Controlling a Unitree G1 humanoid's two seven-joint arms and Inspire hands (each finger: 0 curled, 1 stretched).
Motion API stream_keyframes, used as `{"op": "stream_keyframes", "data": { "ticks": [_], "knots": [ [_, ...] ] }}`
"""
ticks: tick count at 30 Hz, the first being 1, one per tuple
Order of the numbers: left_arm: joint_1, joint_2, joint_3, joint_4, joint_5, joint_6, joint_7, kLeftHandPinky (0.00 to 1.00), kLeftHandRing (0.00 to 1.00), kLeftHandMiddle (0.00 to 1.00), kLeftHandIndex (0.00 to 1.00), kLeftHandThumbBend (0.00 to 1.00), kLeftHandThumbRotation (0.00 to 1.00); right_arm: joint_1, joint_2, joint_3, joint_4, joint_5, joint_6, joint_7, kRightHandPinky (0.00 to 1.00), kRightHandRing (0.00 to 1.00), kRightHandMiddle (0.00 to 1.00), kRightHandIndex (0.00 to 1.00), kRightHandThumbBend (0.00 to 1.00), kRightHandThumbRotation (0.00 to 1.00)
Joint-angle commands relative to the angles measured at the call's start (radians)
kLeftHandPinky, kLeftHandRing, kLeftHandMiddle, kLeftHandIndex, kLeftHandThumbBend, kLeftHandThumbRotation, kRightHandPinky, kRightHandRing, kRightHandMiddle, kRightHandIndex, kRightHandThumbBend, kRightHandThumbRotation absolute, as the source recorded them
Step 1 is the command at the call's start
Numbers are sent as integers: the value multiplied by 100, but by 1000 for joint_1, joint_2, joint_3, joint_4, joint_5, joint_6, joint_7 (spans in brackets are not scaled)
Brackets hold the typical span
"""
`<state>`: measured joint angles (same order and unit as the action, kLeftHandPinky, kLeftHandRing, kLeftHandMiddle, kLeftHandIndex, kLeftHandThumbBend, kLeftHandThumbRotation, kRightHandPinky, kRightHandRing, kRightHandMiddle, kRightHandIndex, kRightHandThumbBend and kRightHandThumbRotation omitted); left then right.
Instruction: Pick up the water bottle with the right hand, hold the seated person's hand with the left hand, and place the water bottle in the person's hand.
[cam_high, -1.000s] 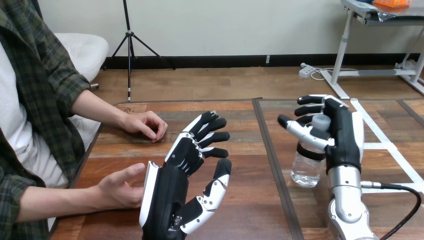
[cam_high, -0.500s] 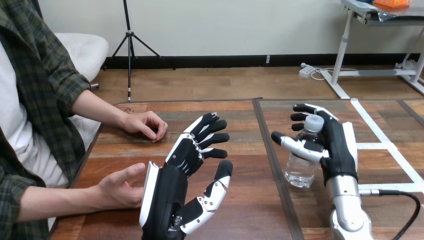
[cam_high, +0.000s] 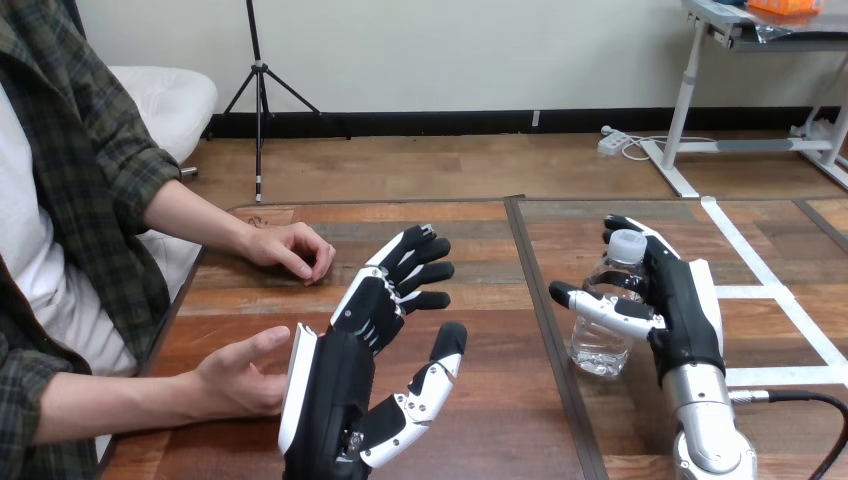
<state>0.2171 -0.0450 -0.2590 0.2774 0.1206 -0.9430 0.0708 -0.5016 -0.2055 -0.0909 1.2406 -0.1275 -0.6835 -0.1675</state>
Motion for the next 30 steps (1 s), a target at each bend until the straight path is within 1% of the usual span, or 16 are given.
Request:
{"op": "stream_keyframes", "data": {
  "ticks": [1,4,13,22,26,30],
  "knots": [
    [-9,-22,0,-41,3,-2,-4,71,79,82,84,38,0,-36,-20,-1,-44,6,0,12,80,83,86,85,84,1],
    [-10,-20,2,-43,11,3,-4,73,80,83,84,39,0,-36,-26,3,-45,2,6,17,79,83,86,84,84,1],
    [-11,-10,3,-53,21,20,-10,79,82,84,86,42,0,-36,-45,22,-53,-24,44,15,78,83,86,85,83,3],
    [-10,-6,3,-58,20,29,-22,80,83,84,86,45,0,-35,-53,24,-66,-33,62,14,76,81,85,83,84,2],
    [-10,-6,3,-59,17,32,-26,80,83,84,86,46,0,-34,-53,21,-75,-27,69,22,76,80,84,82,84,1],
    [-13,-7,4,-55,15,33,-30,80,82,83,86,47,0,-33,-53,23,-87,-29,82,19,75,78,81,80,83,0]
  ]
}}
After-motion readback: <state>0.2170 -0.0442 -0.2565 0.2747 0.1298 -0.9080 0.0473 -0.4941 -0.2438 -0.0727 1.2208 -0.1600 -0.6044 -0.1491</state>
